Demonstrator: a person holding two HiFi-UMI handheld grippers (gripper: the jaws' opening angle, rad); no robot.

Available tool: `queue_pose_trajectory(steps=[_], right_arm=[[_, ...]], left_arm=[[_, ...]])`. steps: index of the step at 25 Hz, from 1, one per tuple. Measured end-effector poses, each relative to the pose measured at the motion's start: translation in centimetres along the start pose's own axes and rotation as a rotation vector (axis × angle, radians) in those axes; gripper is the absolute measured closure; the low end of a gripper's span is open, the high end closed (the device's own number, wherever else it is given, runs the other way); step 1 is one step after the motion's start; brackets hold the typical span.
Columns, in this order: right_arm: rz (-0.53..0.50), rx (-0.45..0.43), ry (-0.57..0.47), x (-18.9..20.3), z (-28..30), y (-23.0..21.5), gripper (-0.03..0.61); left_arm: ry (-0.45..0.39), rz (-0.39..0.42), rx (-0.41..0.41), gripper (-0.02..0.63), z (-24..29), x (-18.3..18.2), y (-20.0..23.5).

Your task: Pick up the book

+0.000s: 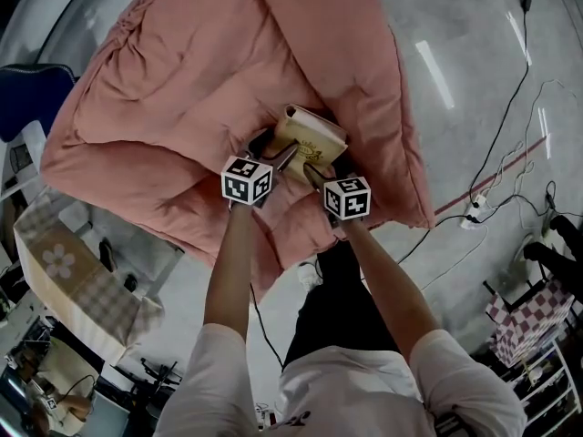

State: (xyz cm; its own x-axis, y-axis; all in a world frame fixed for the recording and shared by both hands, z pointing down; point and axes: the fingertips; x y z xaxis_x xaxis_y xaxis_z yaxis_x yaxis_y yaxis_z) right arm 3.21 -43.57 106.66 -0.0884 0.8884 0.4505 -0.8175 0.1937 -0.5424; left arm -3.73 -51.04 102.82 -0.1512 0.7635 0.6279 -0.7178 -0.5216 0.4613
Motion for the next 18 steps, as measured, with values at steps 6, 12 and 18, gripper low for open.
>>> queue_pose_trajectory(steps=[6,12,18], right_arm=[[0.003,0.040,0.051,0.0,-1.4,-0.3,0.310],[-0.079,0.059,0.057,0.2,-5.7,2.9,0.310],[-0.200,0.054,0.007,-0.5,-12.2,8.2,0.310]], left_arm=[[0.022,0.005,-0.007,0.331,-1.2,-0.1,-1.6],[-0.022,-0.046,-0.027,0.339,-5.8,0.0,-4.8],[-0.132,-0.067,-0.056,0.339,-13.0,-1.6,-9.5]])
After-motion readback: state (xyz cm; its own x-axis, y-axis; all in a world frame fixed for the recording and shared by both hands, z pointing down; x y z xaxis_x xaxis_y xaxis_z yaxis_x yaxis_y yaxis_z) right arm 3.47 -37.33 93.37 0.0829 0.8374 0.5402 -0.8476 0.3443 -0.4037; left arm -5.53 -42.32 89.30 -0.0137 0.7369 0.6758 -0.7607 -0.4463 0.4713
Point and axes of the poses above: the fingertips, and each gripper's own axes: z forward along the fingers, y to its left, x out of its underside, and after that the axes turned 1 degree about z, right-handed
